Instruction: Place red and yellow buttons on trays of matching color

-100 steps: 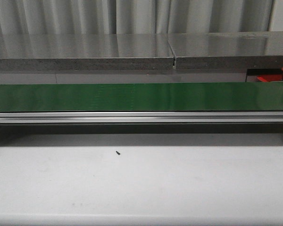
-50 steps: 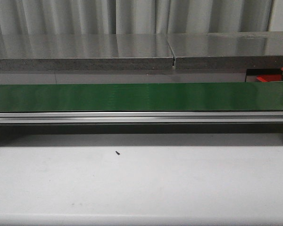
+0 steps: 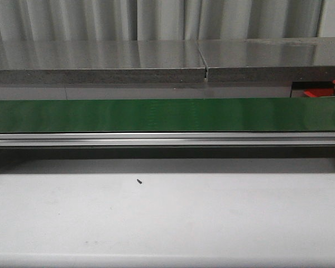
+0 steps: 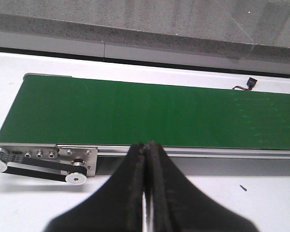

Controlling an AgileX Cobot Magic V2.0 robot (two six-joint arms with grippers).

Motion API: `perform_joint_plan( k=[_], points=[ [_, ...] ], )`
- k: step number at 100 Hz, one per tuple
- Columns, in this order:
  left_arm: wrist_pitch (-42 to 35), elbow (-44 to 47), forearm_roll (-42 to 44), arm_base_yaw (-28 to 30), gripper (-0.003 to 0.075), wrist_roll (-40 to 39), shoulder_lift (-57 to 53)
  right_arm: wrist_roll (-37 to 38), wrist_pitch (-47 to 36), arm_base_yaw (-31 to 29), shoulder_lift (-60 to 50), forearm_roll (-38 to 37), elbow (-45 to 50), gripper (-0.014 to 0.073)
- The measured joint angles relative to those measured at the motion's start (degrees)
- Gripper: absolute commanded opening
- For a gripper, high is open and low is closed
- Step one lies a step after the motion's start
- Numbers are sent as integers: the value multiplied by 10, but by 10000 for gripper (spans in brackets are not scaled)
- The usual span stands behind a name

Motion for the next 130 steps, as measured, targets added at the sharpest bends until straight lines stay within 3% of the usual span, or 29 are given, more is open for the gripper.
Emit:
perform_joint_plan(
  k=[24,41,130],
  points=[
    [0,0,0,0,-19,0,0,13,-27,0,-119,-9,117,-99],
    [0,0,0,0,-19,0,-1,15,-50,0,-139,-10,178,-99],
    [0,0,0,0,-19,0,-1,18,-89,0,-139,-11,183,-99]
  ],
)
